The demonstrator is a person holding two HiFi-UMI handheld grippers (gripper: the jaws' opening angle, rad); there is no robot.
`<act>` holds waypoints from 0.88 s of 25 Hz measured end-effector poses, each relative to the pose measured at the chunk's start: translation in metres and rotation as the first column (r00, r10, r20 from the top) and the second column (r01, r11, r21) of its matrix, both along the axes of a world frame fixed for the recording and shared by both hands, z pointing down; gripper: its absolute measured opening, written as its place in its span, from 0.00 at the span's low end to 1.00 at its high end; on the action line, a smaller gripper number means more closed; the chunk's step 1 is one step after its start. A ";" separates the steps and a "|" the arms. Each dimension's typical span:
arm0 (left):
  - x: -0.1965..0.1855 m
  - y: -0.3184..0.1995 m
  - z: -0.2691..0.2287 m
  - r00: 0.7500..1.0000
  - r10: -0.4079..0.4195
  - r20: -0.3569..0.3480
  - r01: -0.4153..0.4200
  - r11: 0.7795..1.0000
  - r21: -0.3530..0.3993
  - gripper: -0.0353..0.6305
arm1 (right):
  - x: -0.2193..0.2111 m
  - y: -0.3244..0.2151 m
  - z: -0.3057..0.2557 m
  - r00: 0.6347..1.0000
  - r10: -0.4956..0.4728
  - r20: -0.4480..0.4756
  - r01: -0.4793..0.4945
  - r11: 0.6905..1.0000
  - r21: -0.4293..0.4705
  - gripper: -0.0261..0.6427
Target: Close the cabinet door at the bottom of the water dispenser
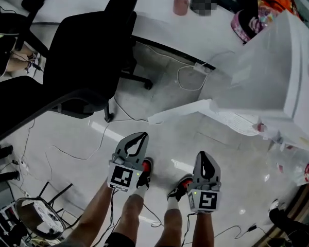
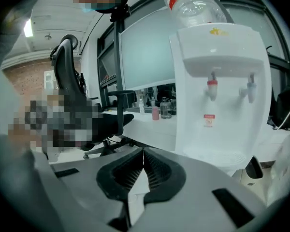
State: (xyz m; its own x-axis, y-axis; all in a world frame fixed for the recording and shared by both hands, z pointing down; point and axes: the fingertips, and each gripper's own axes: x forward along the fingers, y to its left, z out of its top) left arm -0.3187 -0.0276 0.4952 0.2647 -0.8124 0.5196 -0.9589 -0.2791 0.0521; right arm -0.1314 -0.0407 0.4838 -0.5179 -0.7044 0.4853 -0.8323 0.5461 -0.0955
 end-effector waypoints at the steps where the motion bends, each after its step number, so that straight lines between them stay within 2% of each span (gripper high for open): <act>1: 0.000 0.001 0.011 1.000 -0.002 -0.008 0.002 1.000 -0.003 0.09 | -0.001 0.001 0.011 1.000 -0.002 0.002 0.002 1.000 -0.006 0.06; 7: -0.003 0.002 0.069 1.000 -0.016 -0.027 0.015 1.000 -0.026 0.09 | -0.004 0.006 0.070 0.998 -0.028 -0.058 0.024 0.997 -0.069 0.06; 11: -0.004 0.004 0.101 1.000 -0.021 -0.024 0.020 0.999 -0.042 0.09 | -0.007 0.006 0.097 0.999 -0.026 -0.030 0.025 0.999 -0.031 0.06; 16: -0.011 0.002 0.127 0.999 -0.036 -0.006 0.035 0.997 -0.065 0.09 | -0.006 0.013 0.119 0.999 -0.024 -0.026 0.023 0.998 -0.063 0.06; 20: -0.013 -0.006 0.136 1.000 -0.016 0.015 0.017 0.997 -0.076 0.10 | 0.000 0.017 0.124 0.998 -0.029 -0.057 0.023 0.994 -0.103 0.06; 22: -0.011 -0.010 0.136 1.000 0.012 0.012 -0.011 0.997 -0.082 0.28 | 0.002 0.015 0.122 0.999 -0.017 -0.043 0.013 0.996 -0.089 0.06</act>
